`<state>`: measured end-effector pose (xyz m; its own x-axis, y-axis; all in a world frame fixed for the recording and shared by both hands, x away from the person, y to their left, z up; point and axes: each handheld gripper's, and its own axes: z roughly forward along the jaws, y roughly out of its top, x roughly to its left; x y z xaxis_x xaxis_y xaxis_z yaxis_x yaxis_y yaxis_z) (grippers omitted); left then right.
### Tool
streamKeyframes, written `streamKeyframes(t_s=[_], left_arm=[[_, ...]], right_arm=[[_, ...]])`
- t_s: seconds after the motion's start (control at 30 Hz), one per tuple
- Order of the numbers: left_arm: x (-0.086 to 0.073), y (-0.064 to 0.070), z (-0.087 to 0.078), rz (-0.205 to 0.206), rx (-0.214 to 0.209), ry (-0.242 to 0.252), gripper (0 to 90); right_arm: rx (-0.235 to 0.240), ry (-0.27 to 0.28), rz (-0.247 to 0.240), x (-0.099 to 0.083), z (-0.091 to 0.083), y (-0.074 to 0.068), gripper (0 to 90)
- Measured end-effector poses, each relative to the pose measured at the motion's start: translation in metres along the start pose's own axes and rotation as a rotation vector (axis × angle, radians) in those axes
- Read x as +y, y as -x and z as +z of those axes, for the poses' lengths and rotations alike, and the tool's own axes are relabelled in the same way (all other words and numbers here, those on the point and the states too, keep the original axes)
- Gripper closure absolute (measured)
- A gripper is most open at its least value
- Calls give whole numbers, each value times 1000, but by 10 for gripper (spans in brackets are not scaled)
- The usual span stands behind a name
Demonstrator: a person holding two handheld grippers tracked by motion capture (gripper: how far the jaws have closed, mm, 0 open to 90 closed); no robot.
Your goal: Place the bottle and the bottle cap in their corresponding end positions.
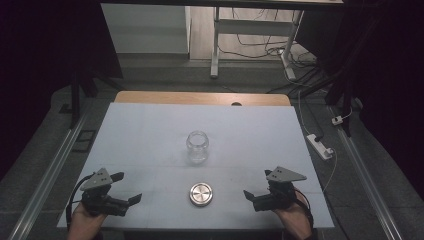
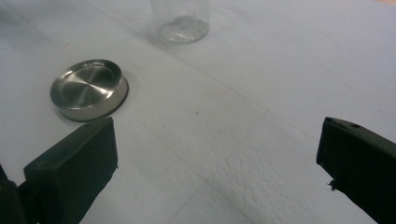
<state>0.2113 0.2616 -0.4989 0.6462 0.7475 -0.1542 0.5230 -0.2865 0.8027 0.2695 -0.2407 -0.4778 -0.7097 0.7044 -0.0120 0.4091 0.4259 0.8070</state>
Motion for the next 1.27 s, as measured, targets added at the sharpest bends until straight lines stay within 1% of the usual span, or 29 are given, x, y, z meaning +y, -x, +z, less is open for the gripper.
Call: streamKeyframes(t_s=[0.17,0.27,0.6,0.73,0.87,0.93,1.1,1.27], left_arm=[[-10,-2,-7,-24,11,-2,0],[-16,-3,-11,-40,17,-7,0],[-34,-6,-21,-89,36,-12,0],[-40,-5,-25,-98,56,-25,0],[-45,-4,-25,-93,83,-54,0],[-45,-3,-27,-92,90,-55,0],[-47,-1,-28,-96,118,-83,0],[-47,-3,-27,-117,109,-90,2]], right_arm=[[-35,5,28,-8,-10,7,0],[-52,-1,41,-13,-14,10,0],[-84,-31,79,-30,-24,15,0],[-98,-47,91,-36,-27,16,0],[-111,-64,106,-42,-31,17,0],[-117,-76,113,-44,-32,18,0],[-122,-91,126,-48,-35,18,0],[-125,-102,126,-49,-35,18,0]])
